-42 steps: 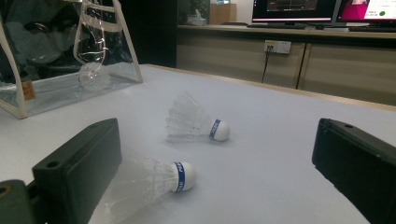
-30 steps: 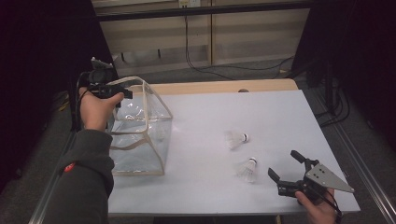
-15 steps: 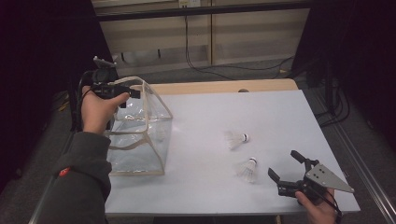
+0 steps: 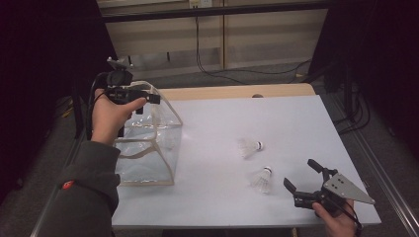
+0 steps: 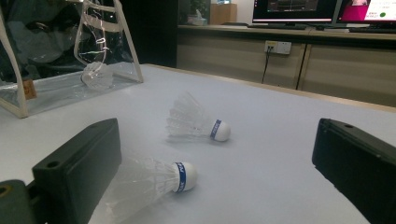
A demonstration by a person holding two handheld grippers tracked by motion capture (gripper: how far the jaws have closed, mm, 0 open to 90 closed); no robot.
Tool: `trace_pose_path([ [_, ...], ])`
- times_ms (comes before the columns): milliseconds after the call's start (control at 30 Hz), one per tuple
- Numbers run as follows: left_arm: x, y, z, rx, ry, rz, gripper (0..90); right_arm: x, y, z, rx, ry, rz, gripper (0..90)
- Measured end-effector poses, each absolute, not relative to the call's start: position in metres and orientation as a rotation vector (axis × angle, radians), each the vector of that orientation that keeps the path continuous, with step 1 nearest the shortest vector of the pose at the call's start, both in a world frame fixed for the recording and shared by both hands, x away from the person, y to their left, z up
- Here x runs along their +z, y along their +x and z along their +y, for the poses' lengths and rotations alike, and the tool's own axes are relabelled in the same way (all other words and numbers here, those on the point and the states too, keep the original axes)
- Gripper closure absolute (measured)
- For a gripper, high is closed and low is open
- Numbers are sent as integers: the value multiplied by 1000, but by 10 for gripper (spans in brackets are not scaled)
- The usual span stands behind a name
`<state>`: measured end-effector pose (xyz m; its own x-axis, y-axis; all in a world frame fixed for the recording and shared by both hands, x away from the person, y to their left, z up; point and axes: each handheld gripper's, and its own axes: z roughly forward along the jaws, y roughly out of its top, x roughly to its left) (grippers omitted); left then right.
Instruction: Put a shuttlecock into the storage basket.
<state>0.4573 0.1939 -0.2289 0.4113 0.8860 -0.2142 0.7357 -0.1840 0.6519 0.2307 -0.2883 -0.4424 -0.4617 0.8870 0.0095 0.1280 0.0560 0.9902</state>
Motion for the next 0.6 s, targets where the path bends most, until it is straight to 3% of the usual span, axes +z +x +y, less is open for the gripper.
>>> trace_pose_path([
  [600,-223,448,166,210,2012,1267,188,-443,231,-288,1468,1024,1682,13],
])
